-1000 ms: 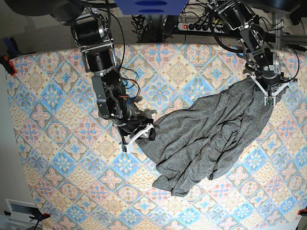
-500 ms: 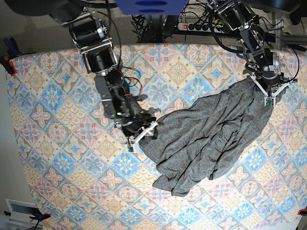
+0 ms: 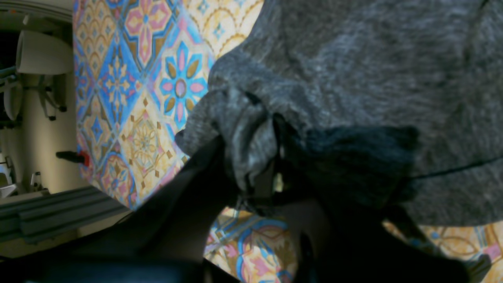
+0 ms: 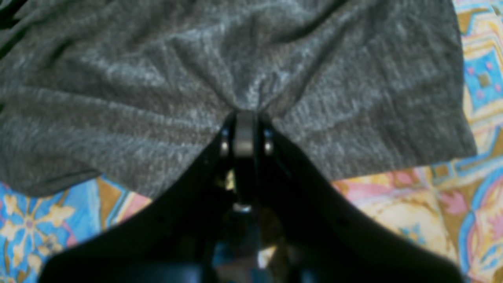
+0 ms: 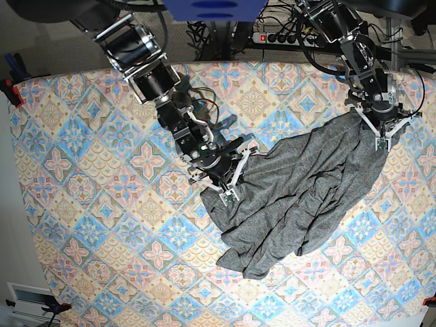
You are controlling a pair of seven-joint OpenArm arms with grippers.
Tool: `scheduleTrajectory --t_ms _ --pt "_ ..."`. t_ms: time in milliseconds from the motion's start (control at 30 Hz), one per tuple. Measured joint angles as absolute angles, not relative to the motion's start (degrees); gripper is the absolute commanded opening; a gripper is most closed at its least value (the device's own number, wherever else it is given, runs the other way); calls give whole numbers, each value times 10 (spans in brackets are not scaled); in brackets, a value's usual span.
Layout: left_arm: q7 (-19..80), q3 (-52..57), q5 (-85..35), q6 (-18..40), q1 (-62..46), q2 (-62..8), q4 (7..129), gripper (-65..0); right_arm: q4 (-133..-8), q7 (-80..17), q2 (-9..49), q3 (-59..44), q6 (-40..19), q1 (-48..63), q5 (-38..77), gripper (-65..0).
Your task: Layout the t-shirt on the table in an organized manner, then fold the t-shirt properly
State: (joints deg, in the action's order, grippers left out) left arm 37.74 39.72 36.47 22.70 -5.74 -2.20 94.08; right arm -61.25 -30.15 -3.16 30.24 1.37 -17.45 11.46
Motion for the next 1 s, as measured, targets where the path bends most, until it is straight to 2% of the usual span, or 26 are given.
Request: scheduleTrajectory --t_ms 233,400,533,700,833,1000 --pt "377 397 364 227 -57 -22 941 -619 -623 -333 -29 210 18 -173 90 -650" --pt "377 397 364 227 -57 -22 941 -619 -703 -427 -4 133 32 -159 76 -650" --pt "378 392 361 231 -54 -20 942 -620 -779 -455 25 100 39 -158 66 -650" --pt "412 306 362 229 -48 -22 945 -620 -833 -475 31 50 31 -158 76 -650" --pt "470 235 362 226 -50 0 1010 -620 -879 -484 44 -23 37 -106 67 -650" --pt "526 88 359 229 -55 14 1061 -620 -939 -484 39 -75 37 -45 66 -650"
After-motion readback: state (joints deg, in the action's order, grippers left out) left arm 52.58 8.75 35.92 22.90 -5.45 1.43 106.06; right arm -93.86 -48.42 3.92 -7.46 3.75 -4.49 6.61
